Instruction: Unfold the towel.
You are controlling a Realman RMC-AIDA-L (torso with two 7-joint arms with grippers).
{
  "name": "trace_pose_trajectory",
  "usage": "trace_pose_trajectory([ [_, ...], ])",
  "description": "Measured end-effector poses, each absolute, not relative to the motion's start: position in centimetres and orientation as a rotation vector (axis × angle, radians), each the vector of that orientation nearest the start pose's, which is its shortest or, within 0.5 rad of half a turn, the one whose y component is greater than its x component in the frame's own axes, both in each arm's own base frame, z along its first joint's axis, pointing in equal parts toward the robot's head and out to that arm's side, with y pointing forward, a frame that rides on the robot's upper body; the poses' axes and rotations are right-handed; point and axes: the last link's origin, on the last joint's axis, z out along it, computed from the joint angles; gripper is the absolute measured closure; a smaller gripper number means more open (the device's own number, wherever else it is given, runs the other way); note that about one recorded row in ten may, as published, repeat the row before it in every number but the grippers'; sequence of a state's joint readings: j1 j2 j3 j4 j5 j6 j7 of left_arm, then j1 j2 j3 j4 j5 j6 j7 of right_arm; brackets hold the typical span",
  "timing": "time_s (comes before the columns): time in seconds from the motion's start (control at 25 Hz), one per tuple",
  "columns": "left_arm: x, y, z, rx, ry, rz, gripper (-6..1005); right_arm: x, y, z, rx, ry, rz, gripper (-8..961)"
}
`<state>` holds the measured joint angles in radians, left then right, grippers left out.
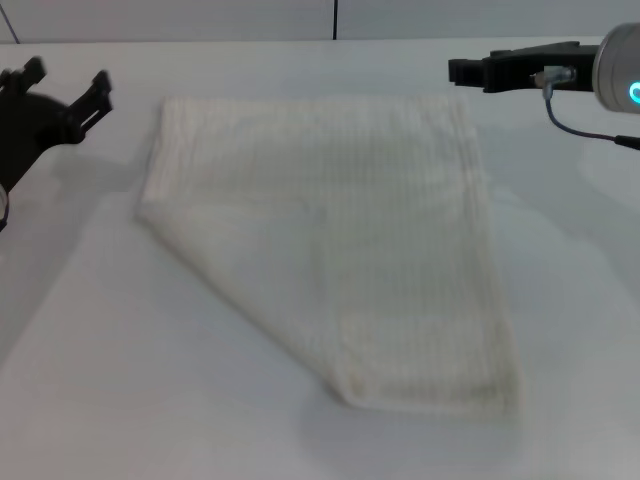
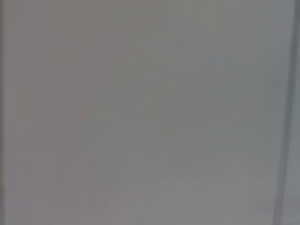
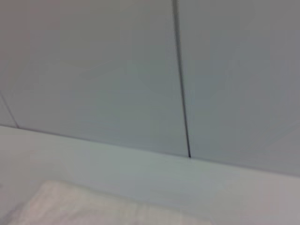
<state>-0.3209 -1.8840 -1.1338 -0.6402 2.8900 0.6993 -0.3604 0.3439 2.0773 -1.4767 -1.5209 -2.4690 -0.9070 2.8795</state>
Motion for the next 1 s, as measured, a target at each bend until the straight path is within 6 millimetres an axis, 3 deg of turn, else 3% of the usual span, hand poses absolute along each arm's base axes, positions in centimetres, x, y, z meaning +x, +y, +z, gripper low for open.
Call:
trace_pose_trajectory([
  [0.12, -29.3, 37.1, 1.5, -1.945, -0.574, -0.632, 152, 18.2, 39.5, 3.1, -2.098, 1.172, 0.241, 329],
  [0.24, -29.3, 37.1, 1.5, -1.945, -0.574, -0.632, 152, 19.2, 40.8, 2.7, -2.092, 1.256, 0.146, 436],
  [0.28, -27.8, 37.5, 1.4, -1.995, -0.560, -0.603, 152, 19.2, 41.0, 2.5, -2.097, 1.259, 0.131, 485],
  [0.36, -27.4, 37.8, 1.1, -2.007, -0.560, -0.520, 151, 19.1, 41.2, 2.2, -2.111, 1.251, 0.114, 582],
  [0.52, -27.4, 37.8, 1.1, -2.007, -0.560, -0.520, 151, 18.8, 41.3, 2.1, -2.125, 1.239, 0.107, 741],
  [0.6, -26.7, 38.4, 0.8, -2.005, -0.557, -0.430, 151, 18.7, 41.3, 2.1, -2.129, 1.239, 0.106, 804],
  [0.64, -24.6, 39.4, -0.2, -1.994, -0.521, -0.197, 151, 18.6, 41.3, 2.1, -2.131, 1.239, 0.104, 835],
  [0.72, -24.6, 39.4, -0.2, -1.994, -0.521, -0.197, 151, 18.7, 41.3, 2.1, -2.134, 1.238, 0.099, 897],
  [0.8, -23.9, 39.5, -0.3, -1.998, -0.512, -0.133, 150, 18.7, 41.2, 2.1, -2.140, 1.236, 0.092, 913],
  [0.84, -22.4, 39.7, -0.2, -2.019, -0.486, -0.048, 150, 18.8, 41.1, 2.0, -2.154, 1.230, 0.075, 921],
  [0.92, -22.4, 39.7, -0.2, -2.019, -0.486, -0.048, 150, 18.8, 41.0, 1.9, -2.162, 1.228, 0.066, 938],
  [1.0, -19.9, 39.4, 0.4, -2.100, -0.489, 0.031, 150, 18.7, 40.9, 1.8, -2.180, 1.222, 0.048, 954],
])
